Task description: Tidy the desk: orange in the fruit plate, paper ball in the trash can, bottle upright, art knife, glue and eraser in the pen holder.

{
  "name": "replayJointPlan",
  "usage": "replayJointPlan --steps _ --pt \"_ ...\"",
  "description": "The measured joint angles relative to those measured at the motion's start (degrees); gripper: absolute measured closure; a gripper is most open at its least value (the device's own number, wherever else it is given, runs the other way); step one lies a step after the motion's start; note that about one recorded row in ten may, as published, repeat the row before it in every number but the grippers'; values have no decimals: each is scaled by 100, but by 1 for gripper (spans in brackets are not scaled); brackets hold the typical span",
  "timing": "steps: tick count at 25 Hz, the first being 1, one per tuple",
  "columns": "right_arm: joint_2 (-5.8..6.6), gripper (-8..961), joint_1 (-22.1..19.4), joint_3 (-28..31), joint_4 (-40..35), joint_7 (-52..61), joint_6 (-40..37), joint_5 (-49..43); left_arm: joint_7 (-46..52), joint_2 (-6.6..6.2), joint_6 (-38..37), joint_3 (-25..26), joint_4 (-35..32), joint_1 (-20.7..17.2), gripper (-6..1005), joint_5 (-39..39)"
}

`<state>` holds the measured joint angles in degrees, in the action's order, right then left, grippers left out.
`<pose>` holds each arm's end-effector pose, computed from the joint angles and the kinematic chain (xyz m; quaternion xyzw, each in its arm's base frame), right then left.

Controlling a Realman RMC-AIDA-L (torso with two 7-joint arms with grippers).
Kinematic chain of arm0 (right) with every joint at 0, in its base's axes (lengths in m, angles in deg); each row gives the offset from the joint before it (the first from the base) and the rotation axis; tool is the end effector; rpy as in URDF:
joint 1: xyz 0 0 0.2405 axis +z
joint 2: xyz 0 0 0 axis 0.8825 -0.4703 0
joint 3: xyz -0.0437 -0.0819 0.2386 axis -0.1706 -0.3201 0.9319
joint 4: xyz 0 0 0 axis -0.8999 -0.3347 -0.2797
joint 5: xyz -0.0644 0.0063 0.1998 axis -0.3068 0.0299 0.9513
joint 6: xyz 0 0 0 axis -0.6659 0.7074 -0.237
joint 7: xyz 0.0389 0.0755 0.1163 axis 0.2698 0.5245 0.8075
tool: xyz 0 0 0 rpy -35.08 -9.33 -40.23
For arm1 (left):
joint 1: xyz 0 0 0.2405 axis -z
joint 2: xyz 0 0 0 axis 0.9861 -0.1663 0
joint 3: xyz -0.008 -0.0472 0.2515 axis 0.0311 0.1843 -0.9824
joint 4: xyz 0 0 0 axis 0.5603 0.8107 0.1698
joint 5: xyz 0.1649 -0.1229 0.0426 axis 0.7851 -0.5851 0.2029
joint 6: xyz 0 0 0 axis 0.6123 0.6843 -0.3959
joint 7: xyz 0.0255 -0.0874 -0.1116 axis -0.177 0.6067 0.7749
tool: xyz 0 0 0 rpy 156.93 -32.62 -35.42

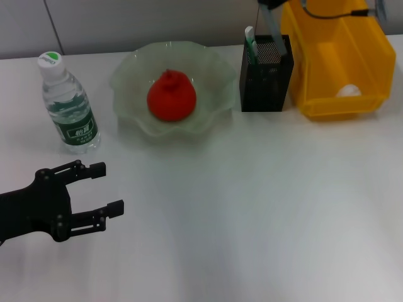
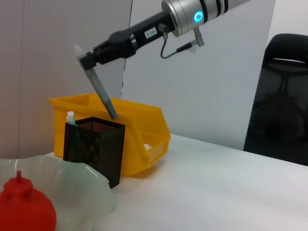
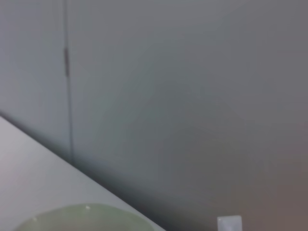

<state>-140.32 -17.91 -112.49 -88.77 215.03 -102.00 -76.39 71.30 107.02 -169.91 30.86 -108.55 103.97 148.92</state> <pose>0.1340 0.4619 0.0557 -0.8890 0.2387 0.0683 0.3847 -0.2930 0.2787 0.0114 -0.9410 -0.1478 -0.2762 0.1283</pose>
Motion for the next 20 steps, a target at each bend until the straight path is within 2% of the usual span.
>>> replayJointPlan --steps 6,12,20 --pt "-2 804 -160 -71 148 -273 307 149 16 -4 1 0 0 -6 185 -5" --pt "-4 805 -259 -101 549 -826 643 804 58 15 9 -5 0 31 184 21" --pt "-37 720 -407 -128 668 -813 780 848 61 0 2 -1 0 0 184 1"
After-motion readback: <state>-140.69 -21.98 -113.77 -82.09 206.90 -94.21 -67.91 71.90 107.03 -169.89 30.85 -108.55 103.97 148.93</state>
